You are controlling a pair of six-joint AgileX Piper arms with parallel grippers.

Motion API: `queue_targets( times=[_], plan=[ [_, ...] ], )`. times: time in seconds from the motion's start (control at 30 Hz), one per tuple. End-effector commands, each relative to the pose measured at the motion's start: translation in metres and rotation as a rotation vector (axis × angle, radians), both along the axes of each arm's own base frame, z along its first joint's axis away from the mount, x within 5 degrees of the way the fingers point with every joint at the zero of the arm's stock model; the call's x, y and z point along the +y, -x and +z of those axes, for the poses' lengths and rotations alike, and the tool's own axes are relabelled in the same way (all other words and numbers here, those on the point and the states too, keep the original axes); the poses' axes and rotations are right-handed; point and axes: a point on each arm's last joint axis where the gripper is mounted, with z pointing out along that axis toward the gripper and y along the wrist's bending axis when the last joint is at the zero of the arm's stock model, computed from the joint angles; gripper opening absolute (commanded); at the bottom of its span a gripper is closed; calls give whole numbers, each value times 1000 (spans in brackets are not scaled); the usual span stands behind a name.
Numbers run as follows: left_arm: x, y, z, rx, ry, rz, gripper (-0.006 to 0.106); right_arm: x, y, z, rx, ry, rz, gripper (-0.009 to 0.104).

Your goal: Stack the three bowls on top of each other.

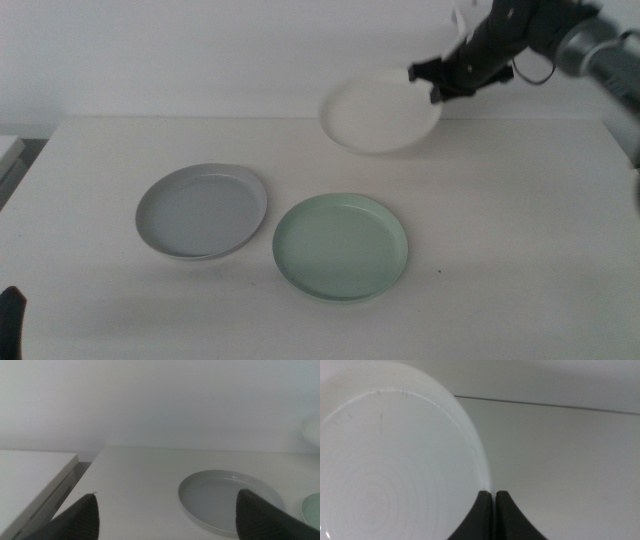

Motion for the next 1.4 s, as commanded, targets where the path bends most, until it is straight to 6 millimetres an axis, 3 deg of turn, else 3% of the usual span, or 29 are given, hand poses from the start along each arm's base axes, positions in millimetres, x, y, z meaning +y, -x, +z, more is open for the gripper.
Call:
queue_targets(
  times=[0.0,0.13,0.23,0.4,0.6,0.93,1.37],
  plan=[
    [0,0,1,-16,4,-2,94,18,26,34,-50,-47,75,-2],
    [0,0,1,-16,4,-2,94,32,76,36,-107,-65,104,-2],
    [0,0,1,-16,4,-2,94,36,112,25,-111,-83,111,-2],
    [0,0,1,-16,4,-2,94,38,145,4,-65,-85,122,-2],
    [0,0,1,-16,4,-2,94,37,161,-25,19,-68,126,-3],
    [0,0,1,-15,2,-2,94,50,171,-48,24,-66,153,-3],
    [0,0,1,-16,5,-2,94,52,166,-55,8,-83,129,-2]
  ],
)
